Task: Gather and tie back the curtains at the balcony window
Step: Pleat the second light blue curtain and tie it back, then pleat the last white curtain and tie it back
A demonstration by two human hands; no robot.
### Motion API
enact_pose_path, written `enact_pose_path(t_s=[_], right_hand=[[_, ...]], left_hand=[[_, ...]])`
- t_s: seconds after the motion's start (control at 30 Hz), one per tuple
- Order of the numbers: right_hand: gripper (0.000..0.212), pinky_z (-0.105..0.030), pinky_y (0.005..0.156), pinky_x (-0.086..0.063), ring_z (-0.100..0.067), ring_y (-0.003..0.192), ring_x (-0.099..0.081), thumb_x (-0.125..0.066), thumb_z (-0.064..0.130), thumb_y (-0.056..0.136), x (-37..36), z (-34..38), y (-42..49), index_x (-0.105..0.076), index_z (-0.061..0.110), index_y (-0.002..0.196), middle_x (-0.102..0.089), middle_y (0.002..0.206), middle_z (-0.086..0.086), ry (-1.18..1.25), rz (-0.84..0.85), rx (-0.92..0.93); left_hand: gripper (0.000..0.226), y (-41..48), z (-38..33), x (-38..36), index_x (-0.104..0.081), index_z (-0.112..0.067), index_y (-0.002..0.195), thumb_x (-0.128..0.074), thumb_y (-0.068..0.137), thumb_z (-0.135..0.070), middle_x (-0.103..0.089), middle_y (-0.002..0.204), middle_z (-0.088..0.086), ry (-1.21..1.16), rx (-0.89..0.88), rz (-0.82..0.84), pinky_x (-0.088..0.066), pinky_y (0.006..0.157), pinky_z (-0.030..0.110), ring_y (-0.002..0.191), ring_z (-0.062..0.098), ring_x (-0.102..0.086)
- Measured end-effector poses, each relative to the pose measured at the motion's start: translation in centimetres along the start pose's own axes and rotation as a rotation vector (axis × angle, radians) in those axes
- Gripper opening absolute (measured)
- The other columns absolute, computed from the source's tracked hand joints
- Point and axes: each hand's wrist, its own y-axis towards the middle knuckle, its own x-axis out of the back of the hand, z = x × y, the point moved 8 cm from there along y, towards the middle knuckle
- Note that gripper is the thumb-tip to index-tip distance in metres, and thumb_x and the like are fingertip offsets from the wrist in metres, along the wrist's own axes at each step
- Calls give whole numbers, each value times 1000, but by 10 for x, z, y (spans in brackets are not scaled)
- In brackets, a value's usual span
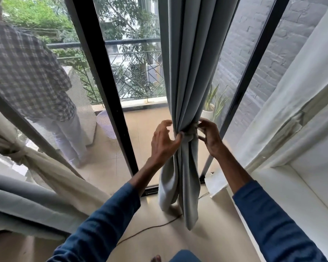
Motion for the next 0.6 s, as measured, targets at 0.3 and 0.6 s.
enact_pose_path(t_s=[0.3, 0.6], right_hand=[[47, -43, 97, -47, -18, 120, -63, -56, 28, 73, 41, 2, -12, -75, 22, 116, -72, 123, -3, 43, -153, 58], [30, -36, 83, -51, -18, 88, -67, -55, 10, 74, 140, 17, -32, -77, 8, 95, -76, 99, -15, 59, -347, 170]], left_hand=[[23, -36, -60, -5, -51, -16, 104, -67, 88, -20, -54, 96, -3, -22, -226, -141, -37, 64, 14, 78, 11, -51], [17, -22, -124, -74, -54, -29, 96, -63, 85, -20, -59, 95, -17, -26, -376, 53, -50, 60, 34, 69, 6, -53]])
